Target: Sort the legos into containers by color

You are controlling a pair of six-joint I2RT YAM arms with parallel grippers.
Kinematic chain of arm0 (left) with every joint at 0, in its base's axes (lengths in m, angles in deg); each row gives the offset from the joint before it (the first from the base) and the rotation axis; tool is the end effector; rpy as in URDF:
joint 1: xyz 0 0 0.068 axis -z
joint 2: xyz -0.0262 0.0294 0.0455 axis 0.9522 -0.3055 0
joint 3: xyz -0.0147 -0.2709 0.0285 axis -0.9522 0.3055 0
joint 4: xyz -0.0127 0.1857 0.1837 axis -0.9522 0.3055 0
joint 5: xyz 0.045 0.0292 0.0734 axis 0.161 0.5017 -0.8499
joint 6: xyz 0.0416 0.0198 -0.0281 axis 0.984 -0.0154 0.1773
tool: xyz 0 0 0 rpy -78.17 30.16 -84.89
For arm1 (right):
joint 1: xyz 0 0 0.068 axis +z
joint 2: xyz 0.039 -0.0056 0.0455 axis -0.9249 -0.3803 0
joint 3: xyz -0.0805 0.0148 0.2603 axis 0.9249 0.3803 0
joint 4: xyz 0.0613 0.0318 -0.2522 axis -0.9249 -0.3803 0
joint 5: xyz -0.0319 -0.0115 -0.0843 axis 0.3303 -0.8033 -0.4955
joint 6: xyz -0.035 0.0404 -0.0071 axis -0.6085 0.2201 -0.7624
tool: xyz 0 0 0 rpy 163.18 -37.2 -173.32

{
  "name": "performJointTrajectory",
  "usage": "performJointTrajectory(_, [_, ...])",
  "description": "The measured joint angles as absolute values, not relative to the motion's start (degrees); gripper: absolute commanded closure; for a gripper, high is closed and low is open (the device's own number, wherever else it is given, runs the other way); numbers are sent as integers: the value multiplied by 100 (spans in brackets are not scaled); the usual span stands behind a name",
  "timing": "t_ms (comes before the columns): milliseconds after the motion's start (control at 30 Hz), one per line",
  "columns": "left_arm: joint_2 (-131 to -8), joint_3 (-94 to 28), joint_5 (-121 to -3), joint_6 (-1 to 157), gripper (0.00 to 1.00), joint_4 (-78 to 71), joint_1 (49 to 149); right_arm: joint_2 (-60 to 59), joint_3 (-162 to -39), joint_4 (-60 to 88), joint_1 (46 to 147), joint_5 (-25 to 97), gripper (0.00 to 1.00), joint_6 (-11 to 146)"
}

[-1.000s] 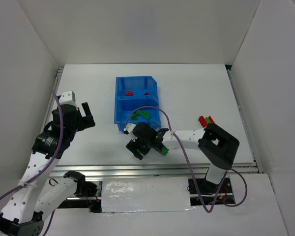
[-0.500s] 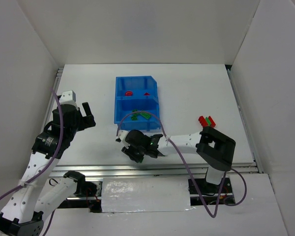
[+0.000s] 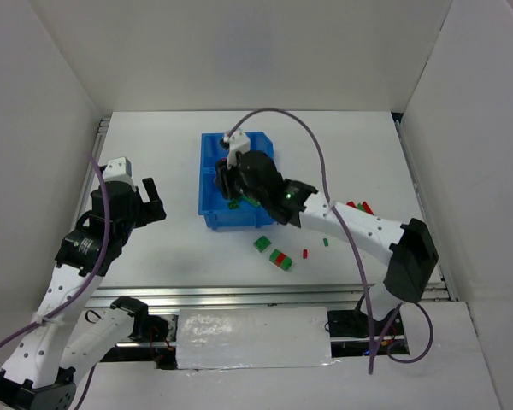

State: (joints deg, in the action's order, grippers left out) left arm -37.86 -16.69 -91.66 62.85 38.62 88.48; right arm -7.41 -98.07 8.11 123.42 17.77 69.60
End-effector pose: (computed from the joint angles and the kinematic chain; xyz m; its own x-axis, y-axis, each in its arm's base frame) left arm 0.1501 -0.0302 0.3556 -0.3812 -0.3253 -0.8654 -0.2449 0.9381 -0.2447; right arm 0.2100 0.2969 0.3352 -0.3066 -0.1863 -0.9334 -0.6744 0.7346 0.0749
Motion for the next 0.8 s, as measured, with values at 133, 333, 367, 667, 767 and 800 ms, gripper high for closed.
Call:
performJointTrajectory(133, [-3786,-1669,-9192,6285,0,3864,8846,-1482,-10778,702,11682,1426,88,7000])
performJointTrajectory(333, [-3786,-1669,-9192,6285,1,3862,8846,-2183,-11103,158,11432,1303,32,6997])
performJointTrajectory(367, [-3786,-1669,-9192,6285,1,3862,8846,-2210,-11092,103,11428,1314,27,7032])
performJointTrajectory(667, [-3786,-1669,-9181,6288,0,3860,8846,-1689,-10572,-102,11426,1692,9,7233])
performJointTrajectory(767, [-3786,-1669,-9160,6290,0,3860,8846,-653,-9466,7,11463,2234,9,7122])
performJointTrajectory(800, [-3783,-1669,-9146,6292,0,3858,8846,-214,-9023,48,11518,2438,8,7037])
